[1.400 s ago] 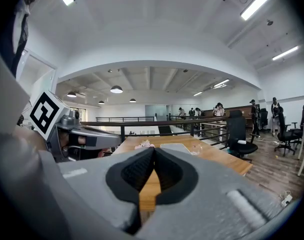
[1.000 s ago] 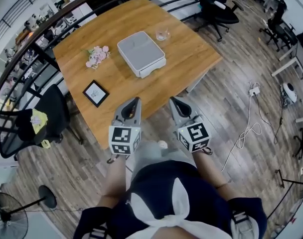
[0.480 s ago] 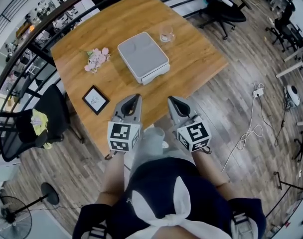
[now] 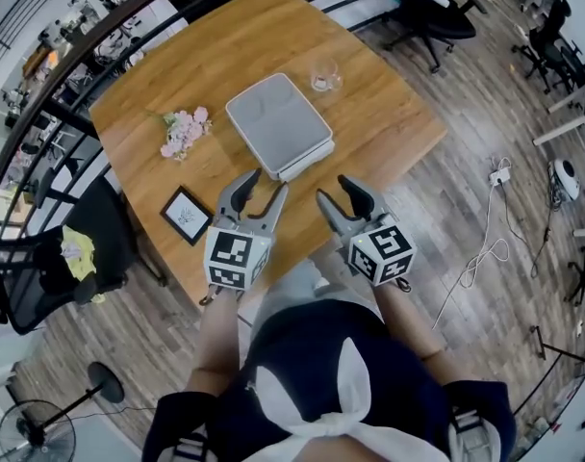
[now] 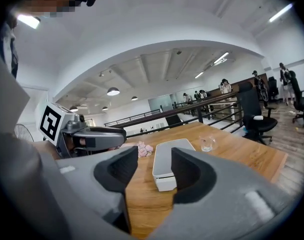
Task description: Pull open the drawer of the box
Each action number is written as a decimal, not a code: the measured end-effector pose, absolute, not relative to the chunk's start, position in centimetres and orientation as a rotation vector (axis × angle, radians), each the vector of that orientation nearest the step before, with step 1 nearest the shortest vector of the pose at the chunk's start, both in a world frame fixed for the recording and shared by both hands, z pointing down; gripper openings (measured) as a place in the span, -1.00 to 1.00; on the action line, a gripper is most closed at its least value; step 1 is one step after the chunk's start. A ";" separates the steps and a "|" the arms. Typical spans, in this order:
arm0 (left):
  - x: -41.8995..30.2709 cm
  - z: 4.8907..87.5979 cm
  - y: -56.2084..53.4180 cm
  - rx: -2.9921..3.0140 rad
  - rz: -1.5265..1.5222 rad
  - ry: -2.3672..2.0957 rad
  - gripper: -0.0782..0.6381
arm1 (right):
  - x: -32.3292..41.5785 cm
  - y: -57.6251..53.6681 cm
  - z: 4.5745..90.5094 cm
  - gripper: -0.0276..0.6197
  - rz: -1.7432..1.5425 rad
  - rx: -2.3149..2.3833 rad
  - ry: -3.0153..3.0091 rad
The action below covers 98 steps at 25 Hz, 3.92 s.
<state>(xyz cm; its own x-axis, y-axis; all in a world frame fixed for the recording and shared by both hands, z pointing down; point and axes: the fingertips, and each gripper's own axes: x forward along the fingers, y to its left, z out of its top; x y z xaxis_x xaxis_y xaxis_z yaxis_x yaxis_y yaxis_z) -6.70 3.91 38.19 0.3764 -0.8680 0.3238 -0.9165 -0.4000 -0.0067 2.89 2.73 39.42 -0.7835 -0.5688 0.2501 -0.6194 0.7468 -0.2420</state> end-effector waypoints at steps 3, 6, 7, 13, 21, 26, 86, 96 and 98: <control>-7.7 38.8 2.7 2.472 0.434 -1.588 -0.24 | 2.2 1.5 40.3 -0.26 0.542 0.967 -2.765; -8.6 40.1 1.7 2.477 0.476 -1.539 -0.21 | 1.4 0.5 41.6 -0.25 0.585 0.973 -2.717; -8.7 40.5 1.4 2.482 0.501 -1.515 -0.21 | 1.1 0.2 42.1 -0.25 0.596 0.973 -2.697; -9.3 43.4 -0.3 2.517 0.617 -1.360 -0.20 | -0.3 -1.8 45.7 -0.25 0.689 0.982 -2.601; -10.4 48.8 -1.9 2.412 0.771 -1.277 -0.14 | -0.8 -3.3 50.6 -0.25 0.846 0.967 -2.502; -11.3 51.6 -3.2 2.347 0.853 -1.248 -0.12 | -1.3 -4.5 53.0 -0.25 0.915 0.926 -2.454; -11.3 59.4 -6.9 2.200 1.075 -1.089 -0.23 | -4.1 -8.2 61.7 -0.15 1.675 0.703 -2.299; -11.4 59.5 -6.9 2.200 1.070 -1.093 -0.23 | -4.4 -8.1 61.6 -0.26 1.785 0.672 -2.303; -11.4 59.4 -6.9 2.201 1.068 -1.096 -0.23 | -4.4 -8.1 61.6 -0.27 1.794 0.671 -2.297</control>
<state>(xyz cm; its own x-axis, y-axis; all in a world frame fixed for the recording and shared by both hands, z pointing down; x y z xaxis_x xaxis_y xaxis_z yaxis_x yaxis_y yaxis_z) -11.45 -6.87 59.41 0.3823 -0.4595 0.8017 -0.8135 -0.5789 0.0561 -4.39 -8.05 61.62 -0.8885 -0.2526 0.3830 -0.4328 0.1843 -0.8825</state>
